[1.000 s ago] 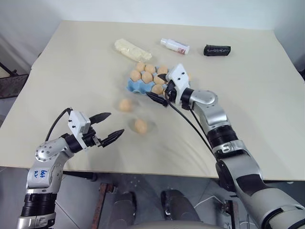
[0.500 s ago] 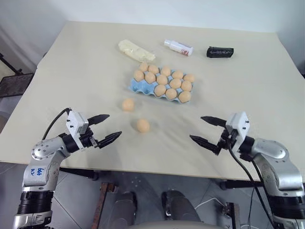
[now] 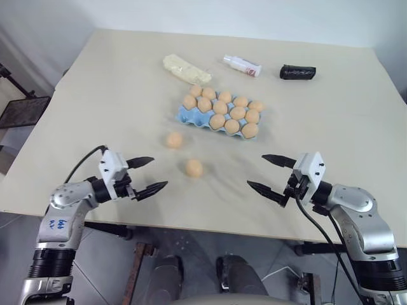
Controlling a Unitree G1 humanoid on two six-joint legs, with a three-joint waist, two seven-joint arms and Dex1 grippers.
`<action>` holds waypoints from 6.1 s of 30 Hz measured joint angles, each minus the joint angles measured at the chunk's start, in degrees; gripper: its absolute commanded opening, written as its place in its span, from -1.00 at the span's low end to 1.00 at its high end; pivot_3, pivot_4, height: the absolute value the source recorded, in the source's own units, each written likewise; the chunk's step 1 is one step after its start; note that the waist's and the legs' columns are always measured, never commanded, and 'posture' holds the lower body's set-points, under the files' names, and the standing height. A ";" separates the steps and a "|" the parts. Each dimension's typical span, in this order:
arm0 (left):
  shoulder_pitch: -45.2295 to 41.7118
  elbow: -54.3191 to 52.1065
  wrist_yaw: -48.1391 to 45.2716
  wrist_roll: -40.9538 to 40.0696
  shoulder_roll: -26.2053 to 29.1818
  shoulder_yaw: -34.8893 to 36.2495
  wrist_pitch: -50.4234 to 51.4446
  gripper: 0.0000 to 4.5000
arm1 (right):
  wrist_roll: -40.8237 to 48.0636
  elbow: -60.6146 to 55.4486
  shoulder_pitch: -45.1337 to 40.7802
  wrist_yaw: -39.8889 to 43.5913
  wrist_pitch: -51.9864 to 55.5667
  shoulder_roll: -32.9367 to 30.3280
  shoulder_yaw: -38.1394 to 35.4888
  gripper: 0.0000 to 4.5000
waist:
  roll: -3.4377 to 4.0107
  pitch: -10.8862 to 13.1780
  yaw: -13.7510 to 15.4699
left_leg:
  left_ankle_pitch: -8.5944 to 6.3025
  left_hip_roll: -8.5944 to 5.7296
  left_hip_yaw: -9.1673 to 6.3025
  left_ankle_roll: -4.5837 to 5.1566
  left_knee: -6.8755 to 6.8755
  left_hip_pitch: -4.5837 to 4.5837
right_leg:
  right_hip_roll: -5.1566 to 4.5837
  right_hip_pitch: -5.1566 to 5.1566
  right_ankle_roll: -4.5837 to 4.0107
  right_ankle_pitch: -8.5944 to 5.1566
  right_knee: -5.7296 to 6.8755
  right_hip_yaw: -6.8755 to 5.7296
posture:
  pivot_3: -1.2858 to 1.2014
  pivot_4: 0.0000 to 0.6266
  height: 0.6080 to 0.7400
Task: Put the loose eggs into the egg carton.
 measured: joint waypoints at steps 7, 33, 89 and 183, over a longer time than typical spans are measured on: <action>-7.91 4.05 2.16 5.48 -8.01 -8.29 -1.92 1.00 | 2.07 -3.97 4.23 0.82 0.21 -3.49 -3.84 1.00 | 0.00 0.00 0.47 | -0.05 -0.03 -0.02 0.11 0.14 -0.18 | 0.02 0.02 0.17 0.09 -0.22 -0.03 | 0.03 -0.52 1.00; -43.05 42.74 15.15 14.25 -20.17 -6.93 -12.63 0.10 | 4.07 -12.78 13.49 -8.36 2.62 -2.42 -6.63 1.00 | -0.15 0.08 1.56 | 0.14 -0.18 0.16 0.16 0.25 -0.07 | 0.06 0.08 0.48 0.30 -0.13 0.16 | 0.03 -0.52 1.00; -15.47 18.47 9.25 7.91 -8.54 1.59 -8.07 0.98 | 3.00 -7.51 2.02 -6.80 -1.17 1.38 0.42 1.00 | -0.18 0.09 0.28 | 0.98 -0.10 0.02 0.21 0.19 -0.63 | -0.01 -0.58 0.26 1.03 0.14 0.00 | 0.03 -0.52 1.00; -50.25 72.76 21.03 18.90 -13.77 5.20 -21.72 0.81 | 2.47 -11.20 6.20 -13.07 0.04 4.29 0.93 1.00 | -0.35 0.18 0.07 | 1.11 -0.16 0.52 0.26 0.20 -0.74 | 0.05 -1.03 0.44 1.14 0.50 0.21 | 0.03 -0.52 1.00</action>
